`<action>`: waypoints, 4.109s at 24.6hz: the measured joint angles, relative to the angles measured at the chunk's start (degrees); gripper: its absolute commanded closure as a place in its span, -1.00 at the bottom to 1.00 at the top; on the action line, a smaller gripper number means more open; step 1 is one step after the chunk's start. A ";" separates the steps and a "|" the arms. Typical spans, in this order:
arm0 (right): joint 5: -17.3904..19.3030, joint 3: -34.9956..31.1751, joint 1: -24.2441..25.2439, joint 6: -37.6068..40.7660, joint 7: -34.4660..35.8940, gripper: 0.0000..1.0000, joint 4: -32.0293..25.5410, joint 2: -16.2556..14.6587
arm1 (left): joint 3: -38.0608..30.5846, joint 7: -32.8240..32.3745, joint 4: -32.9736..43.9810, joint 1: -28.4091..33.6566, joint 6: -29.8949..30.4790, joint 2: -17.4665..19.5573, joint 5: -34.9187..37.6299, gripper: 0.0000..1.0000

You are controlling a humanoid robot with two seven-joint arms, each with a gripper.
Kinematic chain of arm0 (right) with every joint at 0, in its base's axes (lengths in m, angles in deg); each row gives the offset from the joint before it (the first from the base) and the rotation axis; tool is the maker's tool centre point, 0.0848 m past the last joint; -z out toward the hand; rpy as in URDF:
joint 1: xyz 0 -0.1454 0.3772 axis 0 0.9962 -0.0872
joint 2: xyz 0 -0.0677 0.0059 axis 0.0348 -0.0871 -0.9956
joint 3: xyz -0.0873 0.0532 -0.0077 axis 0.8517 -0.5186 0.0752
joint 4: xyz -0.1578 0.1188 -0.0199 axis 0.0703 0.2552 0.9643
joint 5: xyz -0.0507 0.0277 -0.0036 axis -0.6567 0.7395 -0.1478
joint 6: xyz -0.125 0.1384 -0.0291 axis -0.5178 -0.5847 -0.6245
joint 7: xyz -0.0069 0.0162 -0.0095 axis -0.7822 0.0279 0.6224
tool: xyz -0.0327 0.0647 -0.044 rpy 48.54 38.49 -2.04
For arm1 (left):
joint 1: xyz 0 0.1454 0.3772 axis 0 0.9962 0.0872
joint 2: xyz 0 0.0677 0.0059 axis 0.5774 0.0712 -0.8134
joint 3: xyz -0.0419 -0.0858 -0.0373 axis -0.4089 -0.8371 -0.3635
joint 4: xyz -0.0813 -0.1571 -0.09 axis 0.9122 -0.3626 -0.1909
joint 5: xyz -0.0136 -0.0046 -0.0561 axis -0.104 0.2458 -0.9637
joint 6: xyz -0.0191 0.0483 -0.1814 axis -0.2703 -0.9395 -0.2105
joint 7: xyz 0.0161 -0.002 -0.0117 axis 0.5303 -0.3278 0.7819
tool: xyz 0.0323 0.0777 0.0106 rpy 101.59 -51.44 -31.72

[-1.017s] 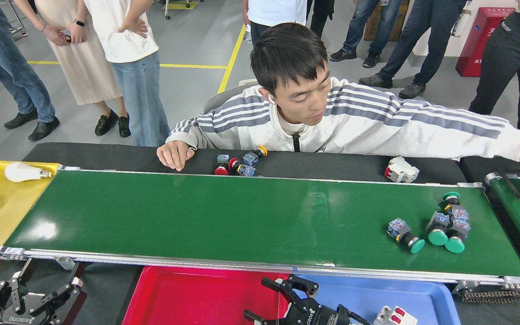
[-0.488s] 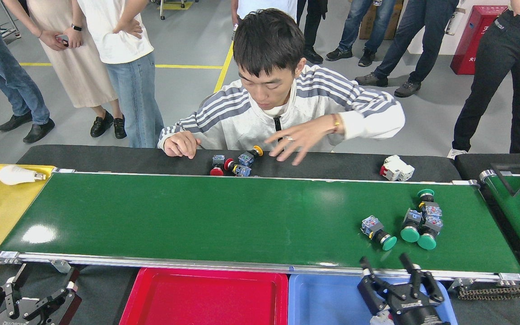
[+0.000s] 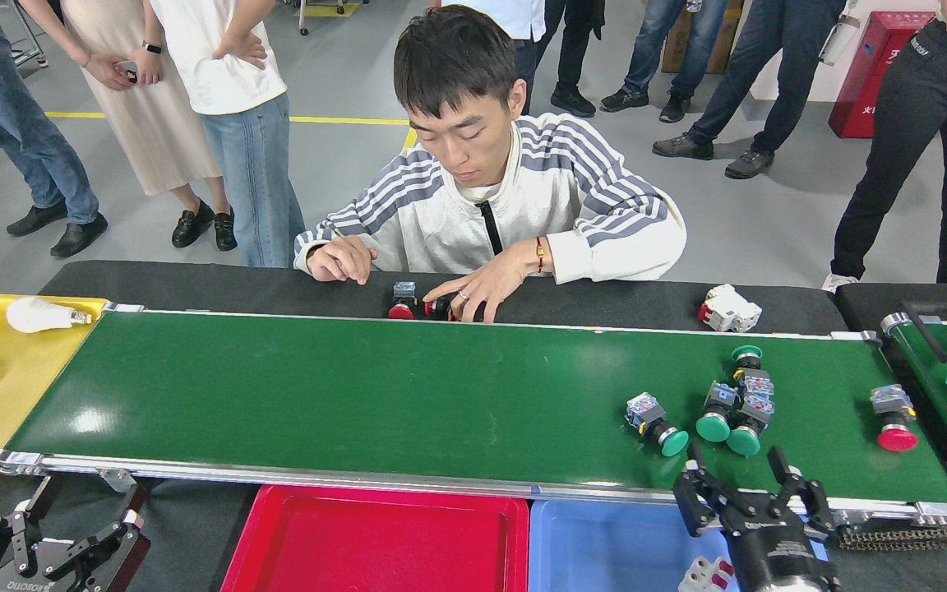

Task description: Pick switch part from conveyor to tray

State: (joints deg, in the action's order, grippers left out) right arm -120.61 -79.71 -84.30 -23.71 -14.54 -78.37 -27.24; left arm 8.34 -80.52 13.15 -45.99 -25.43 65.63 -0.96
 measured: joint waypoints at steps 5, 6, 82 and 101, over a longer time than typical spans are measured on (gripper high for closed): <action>-1.25 5.82 -5.02 -2.80 -1.12 -1.00 7.09 0.07 | 0.00 -0.03 -0.03 -0.06 -0.20 0.00 0.01 -1.00; -1.26 7.52 -6.51 -3.95 -1.17 -0.96 9.02 0.07 | 0.00 -0.04 -0.06 -0.07 -0.22 0.00 0.01 -1.00; 2.83 12.49 -17.17 -9.31 6.61 -1.00 24.83 0.56 | 37.11 -4.62 -26.98 -29.16 -8.31 -8.57 16.47 -1.00; 4.06 16.59 -20.42 -5.42 5.70 0.60 26.49 -1.98 | 37.59 -4.59 -36.08 -34.19 -13.24 -8.67 16.10 0.45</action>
State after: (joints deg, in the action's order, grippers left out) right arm -116.55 -63.11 -104.73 -29.13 -8.83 -51.88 -29.22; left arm 45.93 -85.11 -22.93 -80.18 -38.67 56.97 15.14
